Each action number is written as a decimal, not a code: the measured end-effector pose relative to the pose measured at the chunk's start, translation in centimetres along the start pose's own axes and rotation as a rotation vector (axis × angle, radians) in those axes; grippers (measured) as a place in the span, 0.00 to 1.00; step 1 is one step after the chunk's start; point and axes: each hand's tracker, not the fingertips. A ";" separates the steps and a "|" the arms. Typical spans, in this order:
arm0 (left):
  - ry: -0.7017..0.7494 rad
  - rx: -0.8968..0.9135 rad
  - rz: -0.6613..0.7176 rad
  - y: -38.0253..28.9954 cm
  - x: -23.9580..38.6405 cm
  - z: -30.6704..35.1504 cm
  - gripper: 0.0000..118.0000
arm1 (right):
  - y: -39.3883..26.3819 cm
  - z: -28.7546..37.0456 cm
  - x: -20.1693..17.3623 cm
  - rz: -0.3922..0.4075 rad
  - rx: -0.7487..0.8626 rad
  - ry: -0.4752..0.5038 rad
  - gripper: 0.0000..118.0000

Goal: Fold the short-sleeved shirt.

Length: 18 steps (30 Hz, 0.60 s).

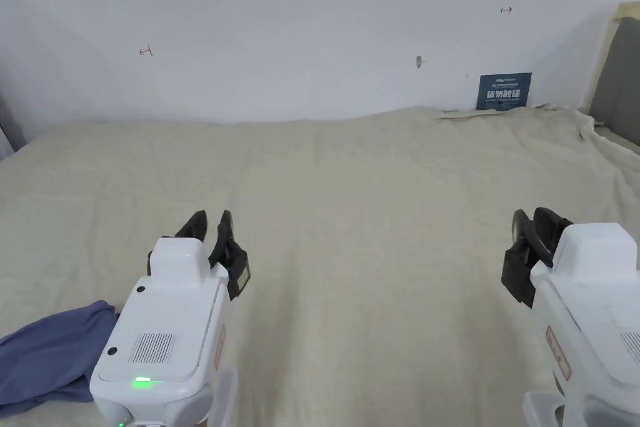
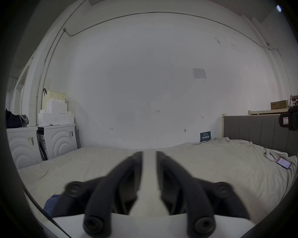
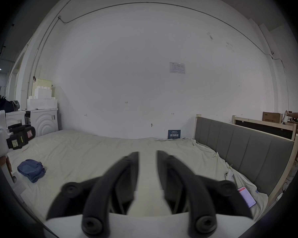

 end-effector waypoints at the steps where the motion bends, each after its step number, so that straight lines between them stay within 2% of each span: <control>1: -0.001 -0.007 0.007 0.1 -0.1 -0.1 0.63 | 0.0 0.0 0.1 -0.006 -0.001 0.006 0.63; 2: -0.002 -0.009 0.013 0.1 -0.3 -0.1 0.67 | 0.0 -0.1 0.1 -0.008 -0.002 0.006 0.72; 4: 0.003 -0.003 0.018 0.0 -0.3 0.0 0.69 | -0.1 -0.1 0.1 -0.008 -0.002 0.004 0.76; 6: 0.003 -0.013 0.024 0.1 -0.4 -0.2 0.86 | -0.1 -0.1 0.1 -0.009 0.005 -0.003 0.91; 7: 0.001 -0.016 0.029 0.1 -0.5 -0.2 0.98 | -0.2 -0.1 0.1 -0.011 0.009 -0.002 0.95; 18: 0.018 -0.014 0.046 0.2 -0.9 -0.1 1.00 | 0.0 0.1 0.1 -0.018 0.014 -0.012 1.00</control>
